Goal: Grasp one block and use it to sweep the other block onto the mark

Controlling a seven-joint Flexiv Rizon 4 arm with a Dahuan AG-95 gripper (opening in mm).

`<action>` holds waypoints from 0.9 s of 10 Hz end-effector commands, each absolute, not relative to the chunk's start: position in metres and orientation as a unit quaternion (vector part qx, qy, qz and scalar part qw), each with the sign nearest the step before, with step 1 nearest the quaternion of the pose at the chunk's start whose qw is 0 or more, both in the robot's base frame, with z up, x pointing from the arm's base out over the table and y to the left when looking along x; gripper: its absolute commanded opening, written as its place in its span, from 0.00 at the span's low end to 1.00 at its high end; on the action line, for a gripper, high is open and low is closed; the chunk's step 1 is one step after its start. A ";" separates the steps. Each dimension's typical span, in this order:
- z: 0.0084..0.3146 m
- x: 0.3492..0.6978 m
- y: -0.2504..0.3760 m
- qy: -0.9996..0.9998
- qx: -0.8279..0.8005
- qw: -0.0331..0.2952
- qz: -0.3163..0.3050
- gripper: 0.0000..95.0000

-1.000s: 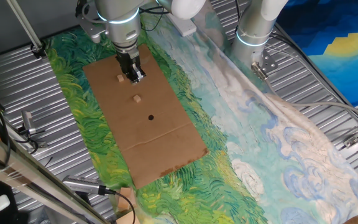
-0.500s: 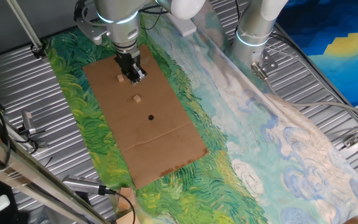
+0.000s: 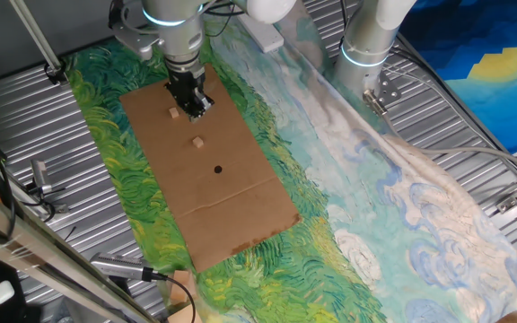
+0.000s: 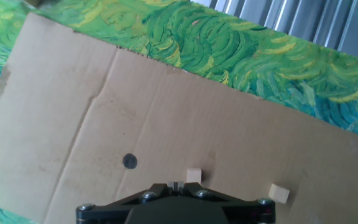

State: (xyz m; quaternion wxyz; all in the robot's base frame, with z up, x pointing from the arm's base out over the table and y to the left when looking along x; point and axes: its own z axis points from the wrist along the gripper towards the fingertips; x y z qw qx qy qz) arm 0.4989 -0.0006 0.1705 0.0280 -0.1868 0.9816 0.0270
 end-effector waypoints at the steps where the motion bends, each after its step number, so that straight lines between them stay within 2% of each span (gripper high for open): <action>1: 0.170 0.500 0.000 0.982 -0.186 0.018 0.035 0.00; 4: 0.170 0.500 0.000 0.977 -0.209 0.005 0.037 0.00; 9: 0.170 0.500 0.000 0.976 -0.215 0.006 0.024 0.00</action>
